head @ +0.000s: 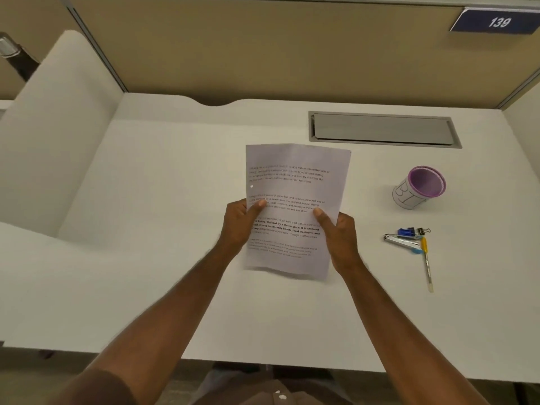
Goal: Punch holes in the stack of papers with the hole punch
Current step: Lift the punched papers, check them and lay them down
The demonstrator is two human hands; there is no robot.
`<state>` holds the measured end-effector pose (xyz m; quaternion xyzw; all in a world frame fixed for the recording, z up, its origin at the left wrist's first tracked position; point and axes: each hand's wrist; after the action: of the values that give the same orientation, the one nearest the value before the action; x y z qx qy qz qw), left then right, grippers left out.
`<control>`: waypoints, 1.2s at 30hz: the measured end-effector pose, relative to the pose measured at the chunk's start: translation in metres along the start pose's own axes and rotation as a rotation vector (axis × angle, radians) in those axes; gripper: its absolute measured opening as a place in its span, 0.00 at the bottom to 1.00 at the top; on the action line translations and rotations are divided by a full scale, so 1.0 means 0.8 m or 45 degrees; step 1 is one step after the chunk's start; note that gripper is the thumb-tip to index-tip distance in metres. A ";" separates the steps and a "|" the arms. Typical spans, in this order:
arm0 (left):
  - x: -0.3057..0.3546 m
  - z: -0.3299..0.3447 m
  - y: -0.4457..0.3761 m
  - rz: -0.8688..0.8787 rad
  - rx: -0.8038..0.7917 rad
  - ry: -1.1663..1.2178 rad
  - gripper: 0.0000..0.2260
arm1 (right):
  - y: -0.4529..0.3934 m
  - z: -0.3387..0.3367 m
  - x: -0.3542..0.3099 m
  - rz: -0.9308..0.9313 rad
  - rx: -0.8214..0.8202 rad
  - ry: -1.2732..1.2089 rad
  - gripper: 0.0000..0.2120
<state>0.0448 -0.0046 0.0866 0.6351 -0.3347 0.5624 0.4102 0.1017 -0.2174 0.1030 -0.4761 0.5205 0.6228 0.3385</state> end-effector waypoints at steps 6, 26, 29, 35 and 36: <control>0.009 0.013 0.020 0.252 0.105 0.108 0.04 | 0.012 0.004 -0.018 -0.227 0.015 0.010 0.08; -0.011 0.002 0.055 0.297 -0.012 0.030 0.12 | 0.045 0.012 0.018 -0.326 0.093 0.000 0.21; -0.004 0.002 0.050 0.304 -0.039 0.009 0.11 | 0.044 0.012 0.014 -0.313 0.117 -0.004 0.22; 0.014 0.005 0.042 0.365 -0.064 -0.025 0.09 | 0.042 0.009 -0.005 -0.372 0.201 -0.061 0.17; 0.012 0.005 0.041 0.355 -0.060 -0.024 0.10 | 0.041 0.011 -0.004 -0.355 0.196 -0.054 0.16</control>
<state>0.0187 -0.0224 0.1008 0.5778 -0.4368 0.6000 0.3397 0.0706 -0.2165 0.1171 -0.5032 0.4885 0.5377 0.4680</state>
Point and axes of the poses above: each hand's wrist, its own y-axis away from the middle knuckle, its own z-axis out of the palm, x = y × z, and after that the axes turned 6 degrees about z, right-handed
